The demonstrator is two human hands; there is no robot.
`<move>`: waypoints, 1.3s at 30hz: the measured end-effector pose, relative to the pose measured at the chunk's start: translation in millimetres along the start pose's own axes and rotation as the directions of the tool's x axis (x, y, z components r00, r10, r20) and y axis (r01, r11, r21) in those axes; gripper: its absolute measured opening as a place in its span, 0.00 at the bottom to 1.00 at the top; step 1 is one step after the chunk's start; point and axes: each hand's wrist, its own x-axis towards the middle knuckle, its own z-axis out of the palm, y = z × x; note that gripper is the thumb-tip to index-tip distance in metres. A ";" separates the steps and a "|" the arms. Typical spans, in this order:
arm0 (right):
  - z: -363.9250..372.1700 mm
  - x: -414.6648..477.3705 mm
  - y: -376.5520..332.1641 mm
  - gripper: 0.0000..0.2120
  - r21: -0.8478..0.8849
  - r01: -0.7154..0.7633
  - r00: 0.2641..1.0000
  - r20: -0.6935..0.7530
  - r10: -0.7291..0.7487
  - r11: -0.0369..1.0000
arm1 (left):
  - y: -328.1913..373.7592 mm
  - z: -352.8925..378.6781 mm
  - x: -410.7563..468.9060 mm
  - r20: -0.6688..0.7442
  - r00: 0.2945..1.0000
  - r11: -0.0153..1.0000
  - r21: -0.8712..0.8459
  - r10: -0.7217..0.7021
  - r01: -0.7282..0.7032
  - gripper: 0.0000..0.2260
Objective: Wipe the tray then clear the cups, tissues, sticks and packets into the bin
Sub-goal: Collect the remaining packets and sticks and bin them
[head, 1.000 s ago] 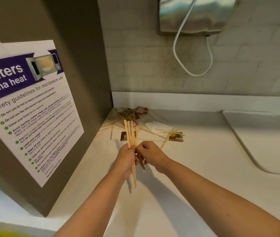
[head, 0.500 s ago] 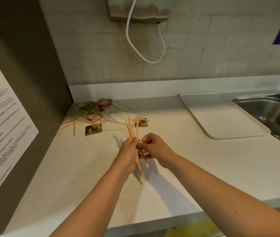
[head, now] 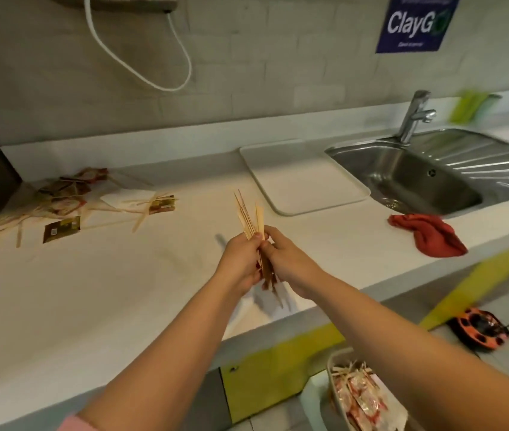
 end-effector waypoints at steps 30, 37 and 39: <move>-171.9 -179.7 277.3 0.10 -0.001 -0.638 0.759 0.165 0.629 0.770 | -298.7 189.7 -49.5 0.102 0.759 0.747 0.302 -0.643 0.592 0.12; -157.4 -153.3 306.6 0.11 -0.046 -0.775 0.629 0.026 0.777 0.630 | -320.7 189.6 -31.6 0.024 0.744 0.715 0.299 -0.668 0.632 0.11; -157.2 -143.8 312.5 0.11 -0.053 -0.779 0.625 0.001 0.781 0.624 | -320.5 188.6 -24.1 -0.011 0.765 0.733 0.275 -0.644 0.622 0.11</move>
